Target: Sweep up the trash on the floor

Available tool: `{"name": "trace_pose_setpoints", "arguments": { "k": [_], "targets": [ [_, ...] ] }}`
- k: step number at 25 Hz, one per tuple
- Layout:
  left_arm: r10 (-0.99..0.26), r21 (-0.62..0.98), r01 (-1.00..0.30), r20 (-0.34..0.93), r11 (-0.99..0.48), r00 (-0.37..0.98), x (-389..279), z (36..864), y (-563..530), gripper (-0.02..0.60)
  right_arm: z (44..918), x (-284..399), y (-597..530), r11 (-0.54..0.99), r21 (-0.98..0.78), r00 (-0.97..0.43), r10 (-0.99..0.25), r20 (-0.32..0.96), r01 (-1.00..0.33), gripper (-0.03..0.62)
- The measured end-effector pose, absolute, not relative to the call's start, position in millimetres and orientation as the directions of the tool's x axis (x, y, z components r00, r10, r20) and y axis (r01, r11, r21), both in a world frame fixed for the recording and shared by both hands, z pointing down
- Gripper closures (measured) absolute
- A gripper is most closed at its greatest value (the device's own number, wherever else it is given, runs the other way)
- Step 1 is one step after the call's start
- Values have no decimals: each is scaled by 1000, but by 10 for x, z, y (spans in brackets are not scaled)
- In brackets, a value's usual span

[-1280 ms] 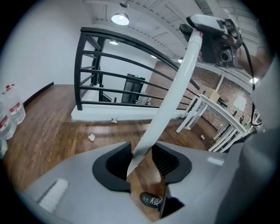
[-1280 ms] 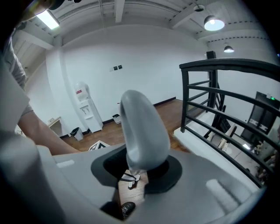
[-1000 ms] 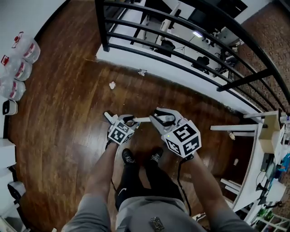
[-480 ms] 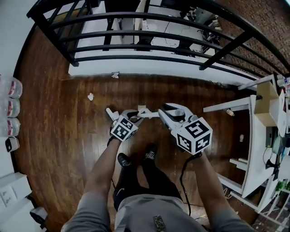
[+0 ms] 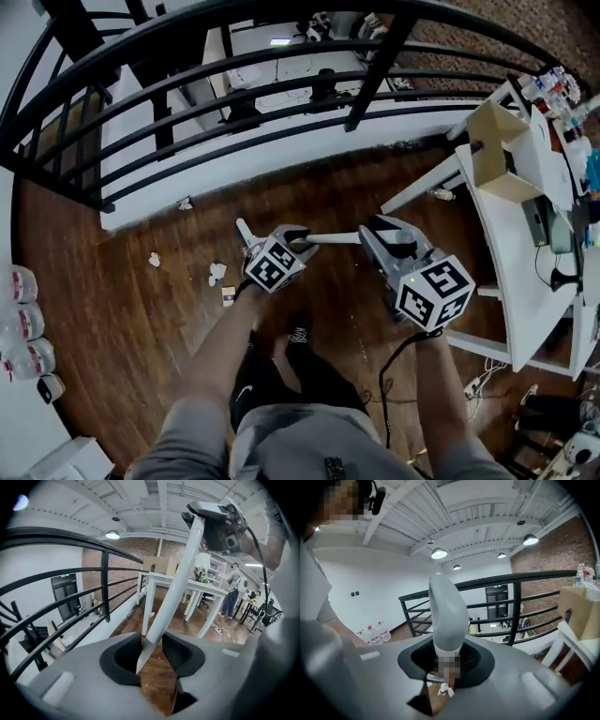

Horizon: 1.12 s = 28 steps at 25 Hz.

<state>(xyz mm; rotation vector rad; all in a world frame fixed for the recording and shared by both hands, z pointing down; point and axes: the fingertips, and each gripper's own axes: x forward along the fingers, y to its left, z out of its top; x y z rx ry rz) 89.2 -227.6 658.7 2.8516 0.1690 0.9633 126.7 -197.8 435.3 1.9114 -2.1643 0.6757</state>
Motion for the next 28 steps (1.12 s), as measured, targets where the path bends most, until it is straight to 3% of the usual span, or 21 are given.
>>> {"name": "trace_pose_setpoints", "arguments": {
  "k": [5, 11, 18, 28],
  "targets": [
    [266, 194, 189, 547, -963, 794, 1445, 6616, -1936, 442, 4305, 1544, -1720, -29, -170, -46, -906, 420, -985, 512],
    [380, 273, 273, 521, -922, 764, 1602, 7009, -1663, 443, 4656, 1454, -1779, -71, -115, 6, -873, 488, -991, 513],
    [407, 334, 263, 499, -905, 765, 1366, 7239, -1761, 445, 4878, 1198, -2022, -65, -124, -8, -857, 515, -990, 513],
    [351, 290, 212, 615, -933, 706, 538, 7492, -2245, 440, 5260, 971, -2131, -132, -302, -53, -843, 535, -944, 513]
  ]
}}
